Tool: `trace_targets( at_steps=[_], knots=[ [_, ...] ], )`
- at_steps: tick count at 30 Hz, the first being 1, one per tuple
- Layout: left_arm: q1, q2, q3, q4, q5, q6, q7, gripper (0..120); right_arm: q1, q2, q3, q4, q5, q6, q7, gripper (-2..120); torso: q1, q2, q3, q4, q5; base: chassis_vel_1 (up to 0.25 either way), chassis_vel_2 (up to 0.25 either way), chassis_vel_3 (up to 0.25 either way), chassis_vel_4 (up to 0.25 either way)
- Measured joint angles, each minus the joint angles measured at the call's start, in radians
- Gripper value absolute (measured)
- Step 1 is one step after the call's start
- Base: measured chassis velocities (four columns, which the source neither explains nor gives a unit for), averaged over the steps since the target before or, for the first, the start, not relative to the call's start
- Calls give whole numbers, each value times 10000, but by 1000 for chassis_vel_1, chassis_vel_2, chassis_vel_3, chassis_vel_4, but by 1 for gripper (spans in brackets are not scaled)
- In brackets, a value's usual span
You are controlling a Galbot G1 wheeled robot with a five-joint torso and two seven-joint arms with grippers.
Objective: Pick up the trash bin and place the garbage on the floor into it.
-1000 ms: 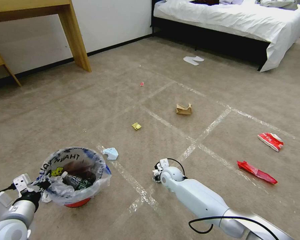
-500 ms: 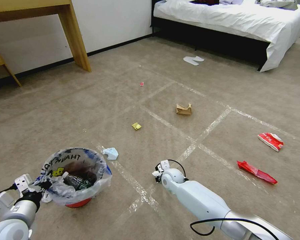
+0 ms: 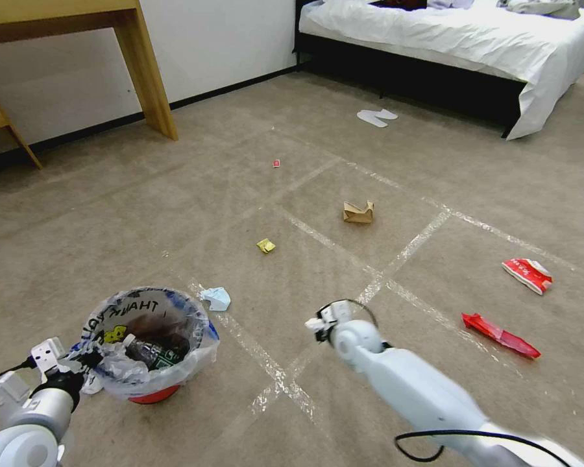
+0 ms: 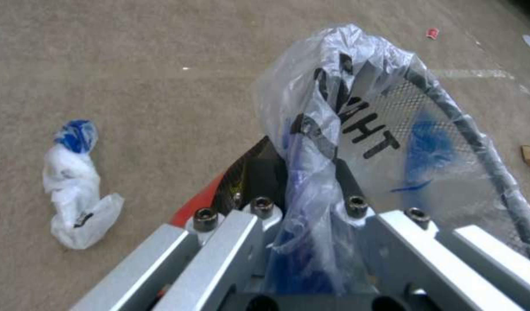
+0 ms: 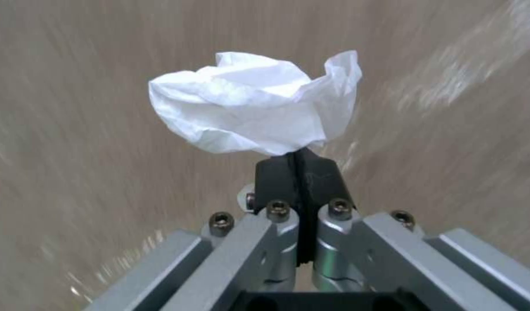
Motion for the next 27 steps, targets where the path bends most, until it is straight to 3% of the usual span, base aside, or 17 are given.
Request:
trace_targets(
  at_steps=[2, 3, 7, 12, 15, 21, 27],
  knots=[
    [-16, 20, 5, 0, -25, 13, -8, 5, -33, -234, 170, 371, 66, 238, -206, 0, 0, 0, 0, 0, 1, 0, 0, 0, 0],
    [-48, 38, 14, 3, -81, 34, -34, 5, -73, -707, 494, 1296, 211, 977, -822, 0, 0, 0, 0, -1, -4, 0, 0, 0, 0],
    [-70, 41, 44, 5, -113, 61, -52, 5, -32, -1024, 764, 2287, 424, 1693, -1538, 0, 0, 1, -1, 4, 0, 0, 0, 0, 0],
    [-149, 24, 139, -91, -226, 180, -132, 5, 742, -1257, 511, 4171, 1868, 3073, -2685, 0, -1, 2, 0, 4, -3, 0, 0, 0, 0],
    [-160, 30, 162, -122, -244, 208, -144, 5, 1108, -1223, 94, 4525, 2347, 3296, -2820, 0, 0, 2, -1, 4, -5, 0, 0, 0, 0],
    [-190, 29, 209, -237, -316, 268, -170, 5, 2683, -778, -2168, 5011, 3363, 3699, -2828, 0, 0, 2, 0, 5, -5, 0, 0, 0, 0],
    [-182, 37, 190, -281, -334, 270, -176, 5, 3032, -432, -2873, 4889, 3302, 3745, -2667, 0, 0, 2, 0, 6, -6, 0, 0, 0, 0]
  ],
)
